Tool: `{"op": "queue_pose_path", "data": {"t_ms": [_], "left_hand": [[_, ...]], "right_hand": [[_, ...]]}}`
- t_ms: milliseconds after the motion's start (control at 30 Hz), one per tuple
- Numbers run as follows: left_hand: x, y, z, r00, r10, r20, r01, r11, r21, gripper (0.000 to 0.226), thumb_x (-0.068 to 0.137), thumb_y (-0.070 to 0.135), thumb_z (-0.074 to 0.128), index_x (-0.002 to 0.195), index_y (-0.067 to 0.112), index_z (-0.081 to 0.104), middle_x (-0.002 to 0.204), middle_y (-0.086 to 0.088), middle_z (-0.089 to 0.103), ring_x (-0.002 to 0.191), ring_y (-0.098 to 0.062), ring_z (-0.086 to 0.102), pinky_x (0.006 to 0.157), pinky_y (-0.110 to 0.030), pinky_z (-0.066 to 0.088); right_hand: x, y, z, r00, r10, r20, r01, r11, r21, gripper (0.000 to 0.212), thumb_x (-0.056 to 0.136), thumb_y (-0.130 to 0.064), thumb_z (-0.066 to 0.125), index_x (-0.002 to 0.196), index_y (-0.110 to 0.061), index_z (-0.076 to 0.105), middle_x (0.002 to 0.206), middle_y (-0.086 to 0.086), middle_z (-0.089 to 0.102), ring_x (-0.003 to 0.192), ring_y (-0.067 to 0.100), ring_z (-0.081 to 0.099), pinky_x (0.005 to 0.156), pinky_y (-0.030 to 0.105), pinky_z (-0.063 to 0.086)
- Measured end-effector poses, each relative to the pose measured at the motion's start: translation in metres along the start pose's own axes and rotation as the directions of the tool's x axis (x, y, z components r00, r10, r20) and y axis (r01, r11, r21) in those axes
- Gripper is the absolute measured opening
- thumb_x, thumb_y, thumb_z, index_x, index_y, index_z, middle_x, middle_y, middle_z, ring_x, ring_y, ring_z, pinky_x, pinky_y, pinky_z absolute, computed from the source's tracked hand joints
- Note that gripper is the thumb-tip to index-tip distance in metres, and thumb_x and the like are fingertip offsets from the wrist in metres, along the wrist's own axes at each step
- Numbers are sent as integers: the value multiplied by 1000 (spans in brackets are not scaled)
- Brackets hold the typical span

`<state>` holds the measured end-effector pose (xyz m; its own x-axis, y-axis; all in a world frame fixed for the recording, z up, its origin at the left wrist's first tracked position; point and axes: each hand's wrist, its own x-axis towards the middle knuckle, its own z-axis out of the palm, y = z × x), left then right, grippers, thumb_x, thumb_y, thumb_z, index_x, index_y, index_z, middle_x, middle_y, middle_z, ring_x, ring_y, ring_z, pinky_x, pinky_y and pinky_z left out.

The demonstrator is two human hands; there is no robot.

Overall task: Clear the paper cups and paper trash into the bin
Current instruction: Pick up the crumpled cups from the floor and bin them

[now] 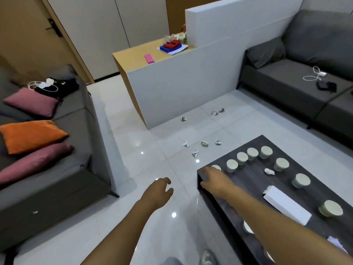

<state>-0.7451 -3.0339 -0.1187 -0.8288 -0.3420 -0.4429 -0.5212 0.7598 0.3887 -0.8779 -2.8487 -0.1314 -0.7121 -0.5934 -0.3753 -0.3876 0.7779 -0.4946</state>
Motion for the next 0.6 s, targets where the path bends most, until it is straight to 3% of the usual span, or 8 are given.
{"op": "queue_pose_path", "data": {"t_ms": [133,333,600], "left_hand": [[69,4,-31,1000,8,22,-8,1000,-9,40,97,36,46,133,18,46,130,-2,51,115,-16,52,97,-28,43],[198,-10,-80,996,66,54,-65,998,-8,38,97,34,46,131,18,47,128,-3,53,114,-17,52,95,-27,41],[376,-38,-171,980,154,123,-163,984,67,38,97,34,46,131,17,47,127,-4,54,115,-18,51,94,-27,41]], "right_hand": [[69,-3,-19,999,17,45,-17,1000,-3,44,89,-25,54,131,-19,44,122,4,52,110,23,52,82,32,47],[191,-20,-35,997,58,58,-59,998,27,47,93,-27,52,138,-21,40,127,4,49,115,22,48,89,32,44],[350,-50,-69,976,219,-11,-218,973,81,48,93,-28,54,138,-19,40,132,5,47,116,24,49,89,32,45]]}}
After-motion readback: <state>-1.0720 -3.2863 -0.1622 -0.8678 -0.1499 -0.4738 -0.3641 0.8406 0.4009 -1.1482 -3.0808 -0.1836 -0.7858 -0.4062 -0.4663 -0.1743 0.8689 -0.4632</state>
